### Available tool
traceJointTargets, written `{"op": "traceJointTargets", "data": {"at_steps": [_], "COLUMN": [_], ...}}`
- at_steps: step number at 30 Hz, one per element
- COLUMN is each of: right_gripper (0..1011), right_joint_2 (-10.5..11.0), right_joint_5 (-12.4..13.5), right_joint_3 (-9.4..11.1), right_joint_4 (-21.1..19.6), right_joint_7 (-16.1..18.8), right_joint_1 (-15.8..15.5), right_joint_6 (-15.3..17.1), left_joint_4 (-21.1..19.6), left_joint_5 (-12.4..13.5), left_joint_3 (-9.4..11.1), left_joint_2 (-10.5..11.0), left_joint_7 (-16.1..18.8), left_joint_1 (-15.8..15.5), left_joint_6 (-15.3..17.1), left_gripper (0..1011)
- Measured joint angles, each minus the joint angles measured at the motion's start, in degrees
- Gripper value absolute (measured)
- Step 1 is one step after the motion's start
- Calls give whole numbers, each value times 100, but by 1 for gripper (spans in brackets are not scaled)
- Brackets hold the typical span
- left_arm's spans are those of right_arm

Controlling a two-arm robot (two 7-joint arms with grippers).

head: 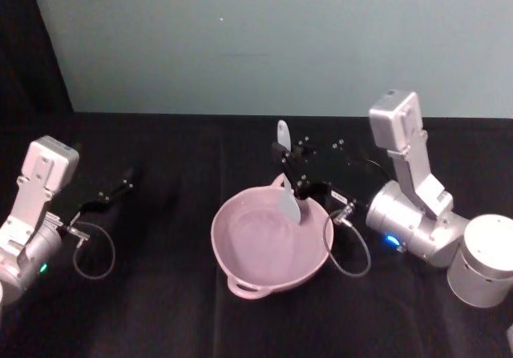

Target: Use the one hand to pick up the spoon and stir the clear water in the bowl.

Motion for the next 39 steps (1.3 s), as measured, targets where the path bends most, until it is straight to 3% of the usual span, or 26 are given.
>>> {"op": "traceJointTargets", "data": {"at_steps": [6,10,16,23,31,39], "right_gripper": [117,117,117,117,117,117], "right_joint_2": [53,-27,-325,-616,-691,-434], "right_joint_5": [284,467,579,535,365,260], "right_joint_3": [102,14,-220,-290,-76,212], "right_joint_4": [-357,-405,-1,507,825,481], "right_joint_7": [121,265,420,392,125,-59], "right_joint_1": [-359,-458,-279,7,156,-135], "right_joint_6": [37,-12,-237,-579,-818,-774], "left_joint_4": [0,0,0,0,0,0], "left_joint_5": [0,0,0,0,0,0], "left_joint_3": [0,0,0,0,0,0], "left_joint_2": [0,0,0,0,0,0], "left_joint_7": [0,0,0,0,0,0], "left_joint_1": [0,0,0,0,0,0], "left_joint_6": [0,0,0,0,0,0], "left_gripper": [1005,1005,1005,1005,1005,1005]}}
